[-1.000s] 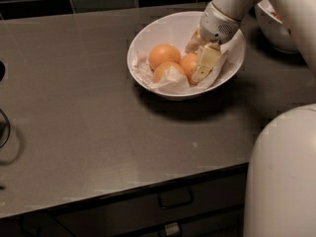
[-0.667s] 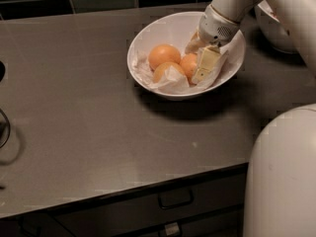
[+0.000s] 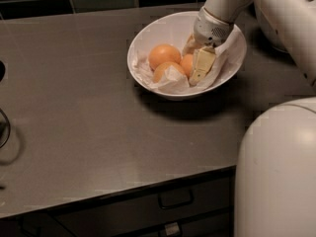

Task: Pick orange from white bowl

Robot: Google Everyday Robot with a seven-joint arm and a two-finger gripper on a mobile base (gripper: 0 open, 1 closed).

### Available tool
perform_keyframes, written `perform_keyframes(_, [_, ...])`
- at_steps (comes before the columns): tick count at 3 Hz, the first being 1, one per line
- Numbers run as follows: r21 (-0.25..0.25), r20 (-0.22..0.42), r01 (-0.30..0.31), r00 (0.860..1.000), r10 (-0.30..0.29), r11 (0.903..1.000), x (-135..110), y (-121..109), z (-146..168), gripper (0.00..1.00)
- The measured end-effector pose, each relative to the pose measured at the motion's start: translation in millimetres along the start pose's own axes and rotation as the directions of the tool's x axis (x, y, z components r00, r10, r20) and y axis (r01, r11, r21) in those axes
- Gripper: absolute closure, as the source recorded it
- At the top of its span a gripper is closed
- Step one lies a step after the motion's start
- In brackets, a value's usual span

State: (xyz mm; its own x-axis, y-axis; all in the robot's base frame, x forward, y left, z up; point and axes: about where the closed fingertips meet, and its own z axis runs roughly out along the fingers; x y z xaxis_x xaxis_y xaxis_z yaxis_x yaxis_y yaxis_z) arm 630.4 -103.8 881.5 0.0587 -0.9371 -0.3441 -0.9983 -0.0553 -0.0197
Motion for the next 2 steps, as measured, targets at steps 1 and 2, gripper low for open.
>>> perform_keyframes(1, [-0.004,-0.043,0.019,0.999,-0.019,0.9998,-3.7,-8.5,6.6,0.32])
perform_keyframes(2, [-0.005,-0.057,0.024,0.998,-0.025,0.9997,-4.4,-11.3,8.8,0.32])
